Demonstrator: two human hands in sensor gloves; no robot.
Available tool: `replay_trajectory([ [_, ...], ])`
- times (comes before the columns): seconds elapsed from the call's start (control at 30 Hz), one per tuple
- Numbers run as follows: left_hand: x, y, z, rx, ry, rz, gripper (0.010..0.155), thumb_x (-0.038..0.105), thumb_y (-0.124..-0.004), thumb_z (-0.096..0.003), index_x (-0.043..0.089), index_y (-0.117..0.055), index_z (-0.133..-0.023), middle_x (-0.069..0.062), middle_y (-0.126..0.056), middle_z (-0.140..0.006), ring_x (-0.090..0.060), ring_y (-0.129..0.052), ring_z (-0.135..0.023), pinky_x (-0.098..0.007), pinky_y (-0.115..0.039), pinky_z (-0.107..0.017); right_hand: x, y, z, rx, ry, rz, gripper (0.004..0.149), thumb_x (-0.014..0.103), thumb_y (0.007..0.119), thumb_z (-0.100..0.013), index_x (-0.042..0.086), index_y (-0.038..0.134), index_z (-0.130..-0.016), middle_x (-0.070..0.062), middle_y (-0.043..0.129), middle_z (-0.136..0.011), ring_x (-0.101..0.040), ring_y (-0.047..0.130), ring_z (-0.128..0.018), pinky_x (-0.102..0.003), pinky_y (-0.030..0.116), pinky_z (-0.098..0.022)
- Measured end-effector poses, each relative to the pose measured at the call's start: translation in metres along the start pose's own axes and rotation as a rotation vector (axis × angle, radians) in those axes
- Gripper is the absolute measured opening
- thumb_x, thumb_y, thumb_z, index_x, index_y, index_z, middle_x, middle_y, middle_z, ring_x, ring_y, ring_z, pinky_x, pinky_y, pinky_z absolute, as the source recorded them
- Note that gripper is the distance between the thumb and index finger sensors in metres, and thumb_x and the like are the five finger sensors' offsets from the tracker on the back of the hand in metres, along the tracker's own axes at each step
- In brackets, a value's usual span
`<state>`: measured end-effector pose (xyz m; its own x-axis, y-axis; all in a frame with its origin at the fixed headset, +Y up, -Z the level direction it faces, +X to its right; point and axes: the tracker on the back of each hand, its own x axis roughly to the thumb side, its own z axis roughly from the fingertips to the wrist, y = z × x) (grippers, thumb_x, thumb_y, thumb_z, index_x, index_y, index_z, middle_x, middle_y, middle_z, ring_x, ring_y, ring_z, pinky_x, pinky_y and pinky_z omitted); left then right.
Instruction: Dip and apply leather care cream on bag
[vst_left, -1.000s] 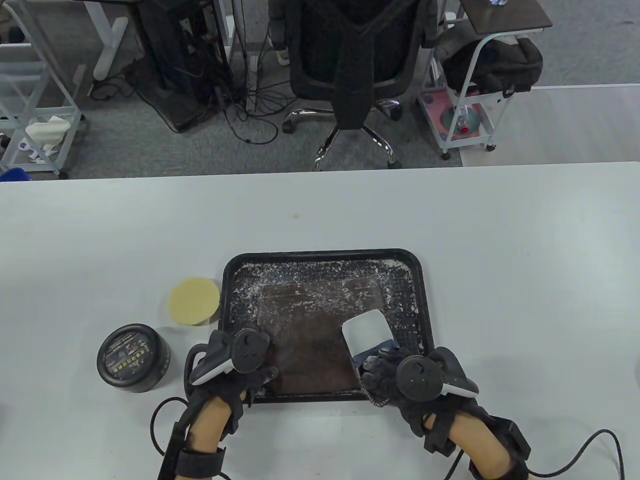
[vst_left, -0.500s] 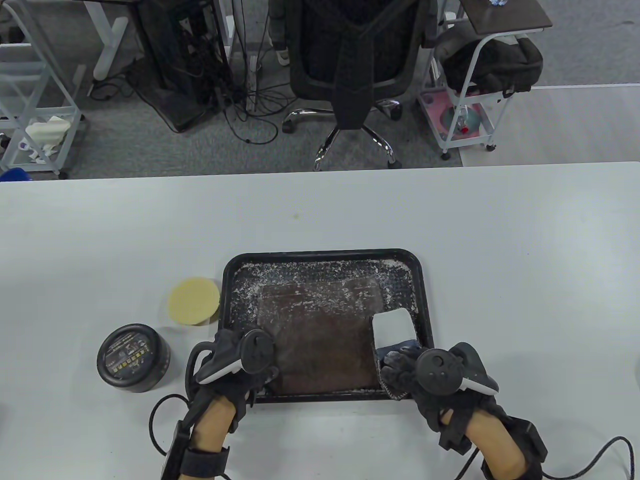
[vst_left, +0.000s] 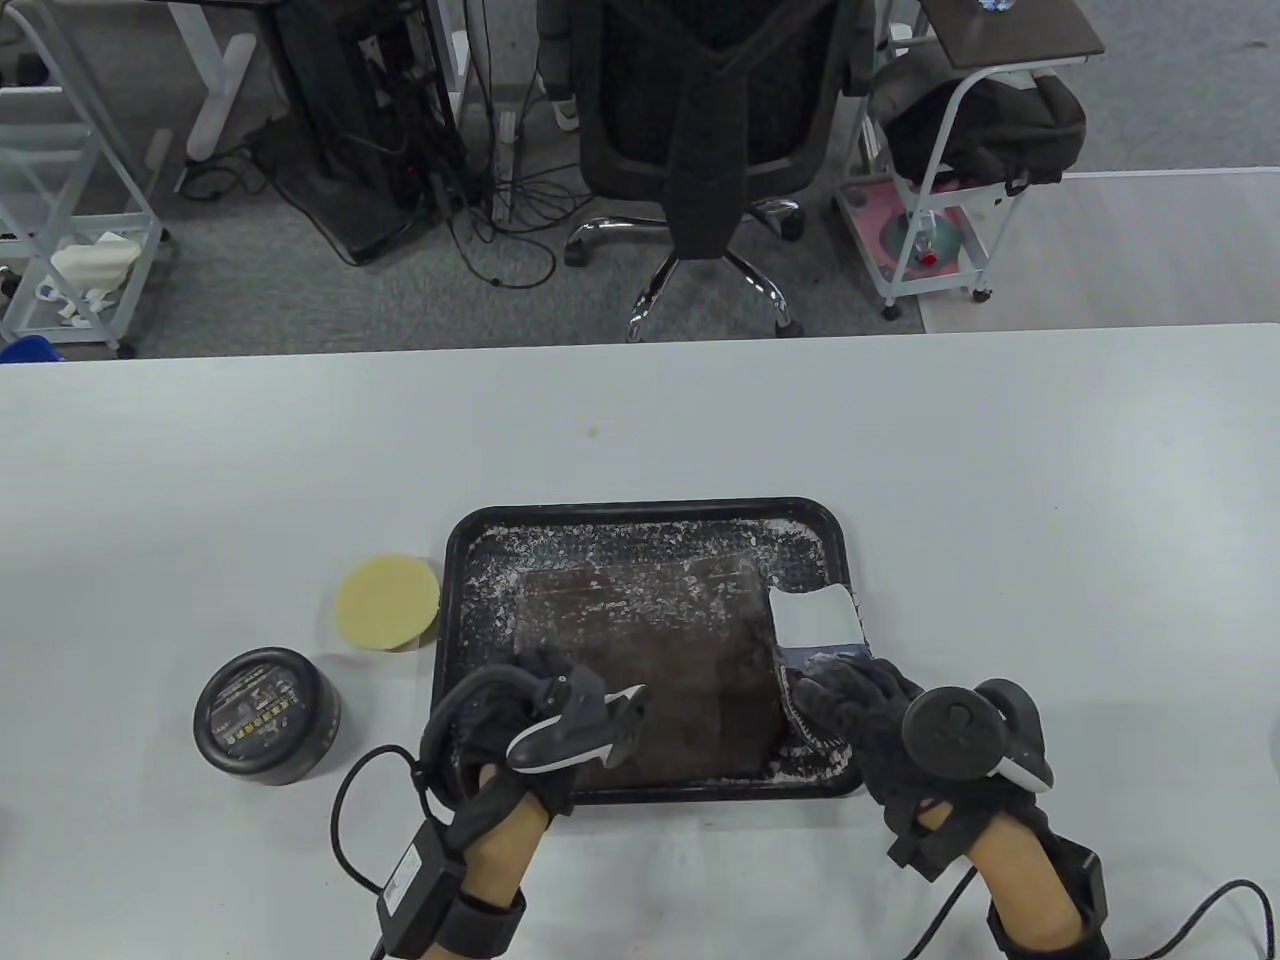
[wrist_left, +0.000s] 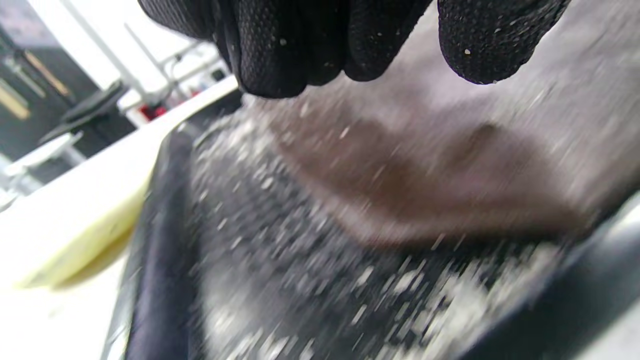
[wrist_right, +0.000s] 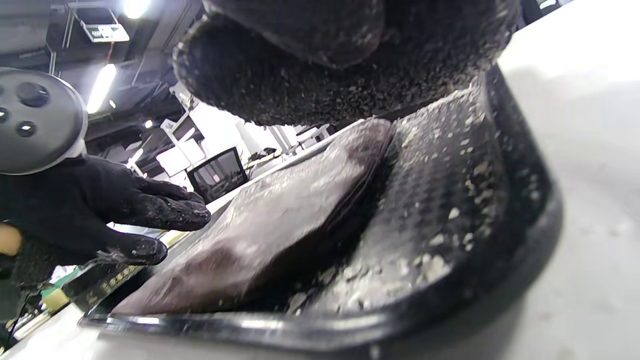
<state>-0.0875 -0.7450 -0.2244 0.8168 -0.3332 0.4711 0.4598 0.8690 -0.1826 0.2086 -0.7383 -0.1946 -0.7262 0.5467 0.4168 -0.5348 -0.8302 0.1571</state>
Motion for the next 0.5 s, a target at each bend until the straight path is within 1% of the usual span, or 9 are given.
replay_trajectory([
  [0.03,0.006,0.006,-0.001,0.025,-0.018,0.012,0.063,0.053,-0.073,-0.0494,0.020,-0.071,-0.103,-0.016,-0.072,-0.104,-0.033,-0.091,-0.083,-0.054,-0.068,-0.068,-0.001,-0.002,0.000,-0.010,0.003,0.002,0.050,0.000,0.078,-0.048,0.018,0.080,-0.094,-0.020,0.070,-0.105,-0.050,0.066,-0.098,-0.063,0.053,-0.070],
  [0.07,0.013,0.013,-0.003,0.059,-0.050,0.040,0.062,0.053,-0.073,-0.0494,0.021,-0.071,-0.103,-0.014,-0.080,-0.099,-0.032,-0.096,-0.078,-0.054,-0.072,-0.065,-0.003,-0.004,0.001,-0.014,0.012,0.005,0.050,0.000,0.078,-0.048,0.018,0.079,-0.095,-0.020,0.069,-0.105,-0.052,0.068,-0.097,-0.064,0.058,-0.068],
  [0.1,0.022,0.020,-0.005,0.091,-0.082,0.083,0.062,0.053,-0.073,-0.0495,0.021,-0.073,-0.102,-0.014,-0.084,-0.097,-0.031,-0.098,-0.076,-0.053,-0.073,-0.064,-0.004,-0.005,0.002,-0.012,0.023,0.010,0.050,0.000,0.078,-0.048,0.017,0.079,-0.095,-0.020,0.069,-0.105,-0.053,0.071,-0.096,-0.064,0.060,-0.067],
  [0.2,0.045,0.035,-0.014,0.157,-0.151,0.196,0.063,0.053,-0.073,-0.0493,0.018,-0.076,-0.100,-0.016,-0.086,-0.094,-0.032,-0.100,-0.072,-0.053,-0.075,-0.062,-0.007,-0.009,0.003,-0.029,0.037,0.015,0.050,0.000,0.078,-0.048,0.018,0.079,-0.095,-0.020,0.070,-0.105,-0.053,0.073,-0.095,-0.065,0.062,-0.066],
  [0.27,0.058,0.043,-0.020,0.185,-0.177,0.235,0.064,0.054,-0.073,-0.0491,0.016,-0.076,-0.100,-0.016,-0.087,-0.093,-0.033,-0.101,-0.070,-0.054,-0.076,-0.061,-0.008,-0.011,0.004,-0.040,0.042,0.007,0.050,0.001,0.078,-0.048,0.018,0.079,-0.095,-0.020,0.070,-0.105,-0.053,0.074,-0.094,-0.065,0.063,-0.065],
  [0.4,0.087,0.056,-0.038,0.167,-0.196,0.243,0.066,0.056,-0.072,-0.0490,0.014,-0.078,-0.099,-0.018,-0.088,-0.091,-0.031,-0.104,-0.065,-0.051,-0.079,-0.057,-0.010,-0.021,0.007,-0.088,0.050,-0.005,0.050,0.001,0.078,-0.048,0.018,0.079,-0.095,-0.019,0.070,-0.105,-0.053,0.074,-0.094,-0.065,0.063,-0.065],
  [0.5,0.101,0.059,-0.051,0.109,-0.189,0.249,0.069,0.057,-0.071,-0.0487,0.012,-0.077,-0.100,-0.019,-0.089,-0.090,-0.031,-0.104,-0.064,-0.050,-0.080,-0.056,-0.014,-0.027,0.009,-0.122,0.060,-0.004,0.050,0.001,0.078,-0.049,0.018,0.079,-0.095,-0.019,0.070,-0.105,-0.053,0.074,-0.095,-0.065,0.063,-0.066],
])
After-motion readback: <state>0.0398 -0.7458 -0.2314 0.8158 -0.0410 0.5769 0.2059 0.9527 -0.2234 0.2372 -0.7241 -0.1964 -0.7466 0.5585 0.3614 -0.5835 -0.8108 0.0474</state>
